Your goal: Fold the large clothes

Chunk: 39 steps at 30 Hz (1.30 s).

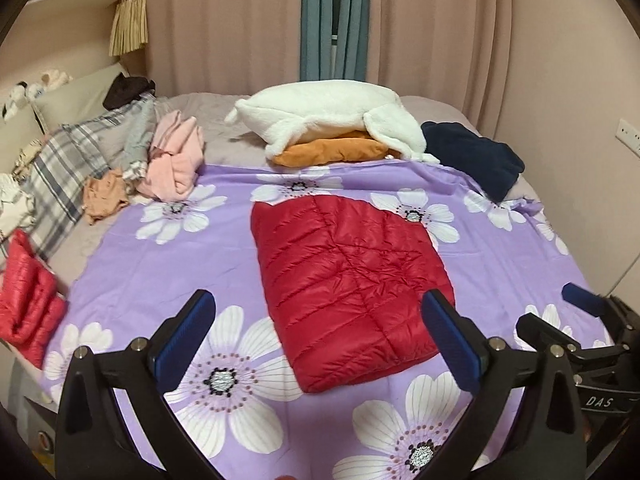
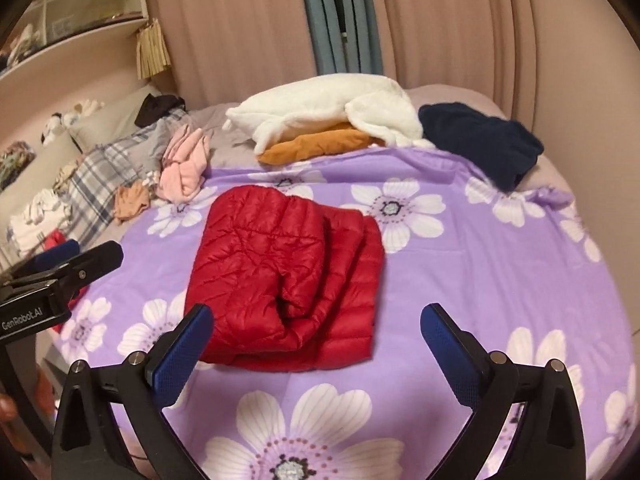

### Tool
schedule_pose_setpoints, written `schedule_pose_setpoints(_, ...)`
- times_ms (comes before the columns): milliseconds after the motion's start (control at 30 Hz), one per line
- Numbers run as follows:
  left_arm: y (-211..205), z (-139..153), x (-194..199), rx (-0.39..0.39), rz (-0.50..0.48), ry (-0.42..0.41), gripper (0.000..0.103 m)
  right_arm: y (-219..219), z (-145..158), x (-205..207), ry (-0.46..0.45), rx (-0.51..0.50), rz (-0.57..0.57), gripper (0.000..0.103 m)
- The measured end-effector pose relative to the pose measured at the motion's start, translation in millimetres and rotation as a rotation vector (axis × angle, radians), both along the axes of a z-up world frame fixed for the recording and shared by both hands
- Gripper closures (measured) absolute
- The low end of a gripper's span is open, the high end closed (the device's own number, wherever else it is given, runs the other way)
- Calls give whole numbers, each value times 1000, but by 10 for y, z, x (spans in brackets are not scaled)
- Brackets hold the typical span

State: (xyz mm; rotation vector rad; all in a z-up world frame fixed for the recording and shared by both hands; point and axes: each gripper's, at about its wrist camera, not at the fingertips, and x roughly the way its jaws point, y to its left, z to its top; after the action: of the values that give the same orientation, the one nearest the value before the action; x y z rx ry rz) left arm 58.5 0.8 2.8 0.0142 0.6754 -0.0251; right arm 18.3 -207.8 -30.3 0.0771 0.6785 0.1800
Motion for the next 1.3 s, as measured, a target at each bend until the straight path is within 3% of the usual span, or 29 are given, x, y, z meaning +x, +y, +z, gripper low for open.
schedule_pose_setpoints(100,-22,52,-33,33,23,14,0,38,89,-65,-17,-8,12,1)
schedule_pose_setpoints(267,-4,134,-99,-29,-4,42,0,82,214,-124,-38,-2,29,1)
schedule_pose_setpoints(433,-54,282,-173,22,27,8,0,132,397,-187,-73,-20,21,1)
schedule_pose_setpoints(700,-65,536,-206,-15,17,10,0,94,637,-186,-81,-15,10,1)
schedule_pose_setpoints(833,-52,731,-196,-36,32,8,0,56,827,-177,-71,13,23,1)
schedule_pose_setpoints(967,-55,1053,-225,-22,64,-46,0,5,1062,-160,-73,37,22,1)
schedule_pose_setpoints(1133,-133,1334,-268,11,30,-51,0,-13,1354,-200,-114,37,28,1)
schedule_pose_setpoints(1300,-173,1112,-338,26,18,-39,0,-7,1179,-195,-93,59,60,1)
